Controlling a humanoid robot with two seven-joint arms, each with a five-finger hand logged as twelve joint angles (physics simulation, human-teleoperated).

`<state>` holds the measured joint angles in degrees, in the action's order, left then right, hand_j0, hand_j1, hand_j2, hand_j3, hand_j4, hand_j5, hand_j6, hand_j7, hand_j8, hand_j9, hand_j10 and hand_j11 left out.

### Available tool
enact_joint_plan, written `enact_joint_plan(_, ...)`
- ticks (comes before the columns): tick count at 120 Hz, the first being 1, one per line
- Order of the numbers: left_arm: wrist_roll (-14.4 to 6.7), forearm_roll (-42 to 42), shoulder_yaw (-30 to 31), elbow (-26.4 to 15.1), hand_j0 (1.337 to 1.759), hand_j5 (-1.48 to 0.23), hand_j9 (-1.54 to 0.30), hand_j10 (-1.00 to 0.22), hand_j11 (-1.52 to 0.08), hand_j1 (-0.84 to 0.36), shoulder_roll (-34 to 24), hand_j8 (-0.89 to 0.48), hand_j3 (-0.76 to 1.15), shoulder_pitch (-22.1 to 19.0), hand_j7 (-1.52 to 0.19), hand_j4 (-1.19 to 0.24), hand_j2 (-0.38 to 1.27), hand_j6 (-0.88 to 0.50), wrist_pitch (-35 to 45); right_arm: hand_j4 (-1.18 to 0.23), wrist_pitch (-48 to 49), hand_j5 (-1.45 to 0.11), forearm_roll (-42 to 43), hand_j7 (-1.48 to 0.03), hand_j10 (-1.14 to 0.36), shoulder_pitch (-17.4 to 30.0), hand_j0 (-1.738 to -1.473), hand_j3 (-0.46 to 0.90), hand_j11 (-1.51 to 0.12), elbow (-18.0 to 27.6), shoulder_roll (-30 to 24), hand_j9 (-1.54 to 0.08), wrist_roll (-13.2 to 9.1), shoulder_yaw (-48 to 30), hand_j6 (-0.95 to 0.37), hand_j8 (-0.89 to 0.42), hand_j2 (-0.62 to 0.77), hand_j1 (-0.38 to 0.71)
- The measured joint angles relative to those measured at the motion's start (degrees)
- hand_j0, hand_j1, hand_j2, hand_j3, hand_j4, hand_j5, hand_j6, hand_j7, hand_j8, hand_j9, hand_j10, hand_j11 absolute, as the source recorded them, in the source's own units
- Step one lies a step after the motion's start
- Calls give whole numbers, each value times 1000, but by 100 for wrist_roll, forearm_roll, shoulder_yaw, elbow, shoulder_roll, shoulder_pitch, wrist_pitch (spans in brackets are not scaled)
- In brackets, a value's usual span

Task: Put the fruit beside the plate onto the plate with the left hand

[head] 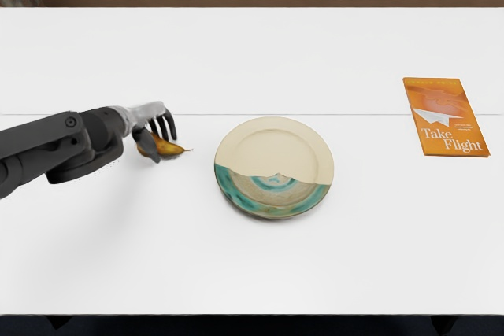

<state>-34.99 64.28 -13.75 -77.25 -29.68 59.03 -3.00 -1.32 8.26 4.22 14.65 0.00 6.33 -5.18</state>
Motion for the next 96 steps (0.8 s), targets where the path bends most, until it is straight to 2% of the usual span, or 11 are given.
enact_joint_plan(57,-1,-2227,-1248,17,1657,-911,-908,-587,-922,-356,-472,-516,0,-3,-911,-709,494,-638,-88,-15,-1,-20,0,-20,-15,0,-1658,0,-20,-5,0,-20,0,0,-15,-15,-3,-331)
enact_joint_plan(96,-1,-2947,-1779,19,1657,-949,-936,-602,-955,-367,-440,-523,0,-7,-942,-733,540,-657,-833,-15,0,-20,0,-20,-15,0,-1658,0,-20,-6,0,-20,0,0,-15,-15,-3,-331)
